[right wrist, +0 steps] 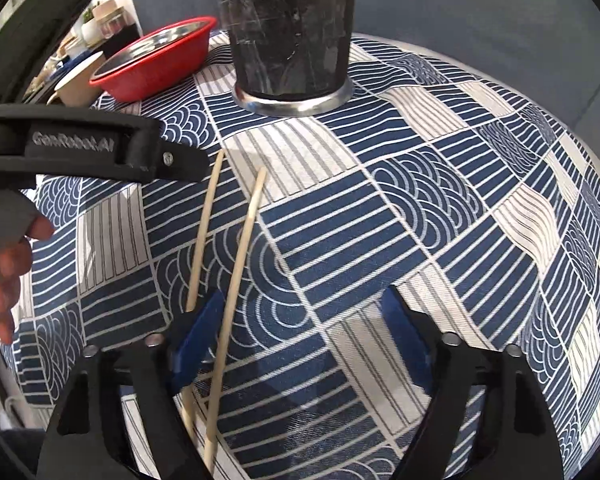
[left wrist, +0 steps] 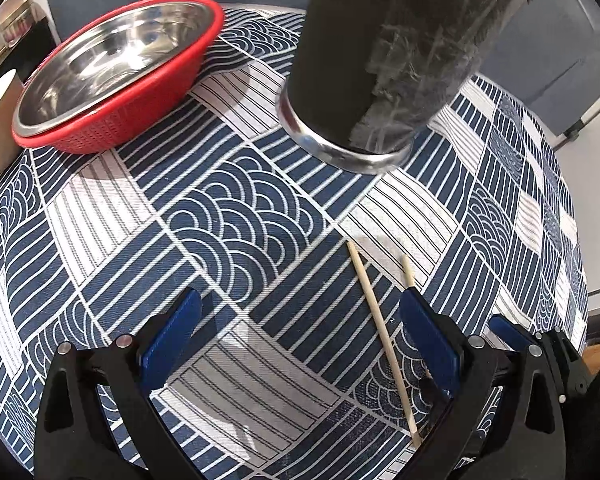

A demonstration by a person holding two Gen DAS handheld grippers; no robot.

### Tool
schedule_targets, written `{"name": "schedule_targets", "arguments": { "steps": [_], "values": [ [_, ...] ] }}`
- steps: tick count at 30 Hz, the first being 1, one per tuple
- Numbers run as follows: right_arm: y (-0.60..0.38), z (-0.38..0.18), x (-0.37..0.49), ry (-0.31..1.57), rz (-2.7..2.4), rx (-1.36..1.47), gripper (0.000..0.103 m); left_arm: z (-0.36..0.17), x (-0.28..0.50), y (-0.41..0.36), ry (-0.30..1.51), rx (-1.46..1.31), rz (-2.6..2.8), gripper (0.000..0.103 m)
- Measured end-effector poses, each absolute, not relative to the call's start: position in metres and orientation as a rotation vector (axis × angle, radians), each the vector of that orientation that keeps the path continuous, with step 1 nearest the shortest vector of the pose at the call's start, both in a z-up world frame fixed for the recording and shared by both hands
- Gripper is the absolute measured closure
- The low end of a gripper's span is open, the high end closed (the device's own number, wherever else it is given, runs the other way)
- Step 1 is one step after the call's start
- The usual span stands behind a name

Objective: Organize utensils
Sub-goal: 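Grasp one chopstick with the right tool while the left tool grasps another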

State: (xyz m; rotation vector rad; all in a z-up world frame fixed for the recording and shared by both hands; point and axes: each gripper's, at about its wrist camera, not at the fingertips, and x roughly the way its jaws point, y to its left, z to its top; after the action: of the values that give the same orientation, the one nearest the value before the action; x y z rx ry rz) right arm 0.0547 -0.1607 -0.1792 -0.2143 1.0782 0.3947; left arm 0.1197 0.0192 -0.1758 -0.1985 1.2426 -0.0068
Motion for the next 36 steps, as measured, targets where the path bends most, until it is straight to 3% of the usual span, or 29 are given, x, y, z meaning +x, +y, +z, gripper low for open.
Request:
{"name": "schedule_targets", "arguments": {
  "steps": [7, 9, 12, 14, 16, 18, 23, 25, 27, 36],
  "values": [
    [-0.178, -0.175, 0.054, 1.083, 0.377, -0.21, 0.058, -0.185, 0.124, -0.002, 1.272, -0.108, 0.024, 0.006],
    [-0.182, -0.173, 0.055, 1.088, 0.363, -0.203, 0.08, -0.188, 0.125, -0.011, 1.289, -0.036, 0.033, 0.006],
    [-0.188, -0.173, 0.057, 1.094, 0.349, -0.2, 0.094, -0.191, 0.123, -0.019, 1.269, 0.014, 0.047, 0.007],
    [-0.19, -0.172, 0.058, 1.102, 0.336, -0.2, 0.097, -0.19, 0.122, -0.02, 1.256, 0.009, 0.057, 0.012],
    [-0.194, -0.172, 0.06, 1.111, 0.331, -0.186, 0.098, -0.185, 0.121, -0.021, 1.23, 0.017, 0.045, 0.041],
    [-0.199, -0.172, 0.063, 1.125, 0.33, -0.151, 0.098, -0.182, 0.122, -0.019, 1.232, 0.018, 0.032, 0.054],
    [-0.208, -0.172, 0.068, 1.161, 0.337, -0.053, 0.099, -0.179, 0.129, -0.011, 1.248, 0.022, -0.004, 0.077],
    [-0.215, -0.173, 0.072, 1.185, 0.338, 0.021, 0.099, -0.178, 0.131, -0.003, 1.264, -0.001, -0.001, 0.092],
    [-0.219, -0.174, 0.075, 1.197, 0.342, 0.069, 0.099, -0.178, 0.133, 0.003, 1.283, -0.026, -0.009, 0.098],
    [-0.234, -0.163, 0.084, 1.184, 0.343, 0.17, 0.099, -0.172, 0.126, 0.017, 1.303, -0.068, -0.038, 0.098]
  ]
}}
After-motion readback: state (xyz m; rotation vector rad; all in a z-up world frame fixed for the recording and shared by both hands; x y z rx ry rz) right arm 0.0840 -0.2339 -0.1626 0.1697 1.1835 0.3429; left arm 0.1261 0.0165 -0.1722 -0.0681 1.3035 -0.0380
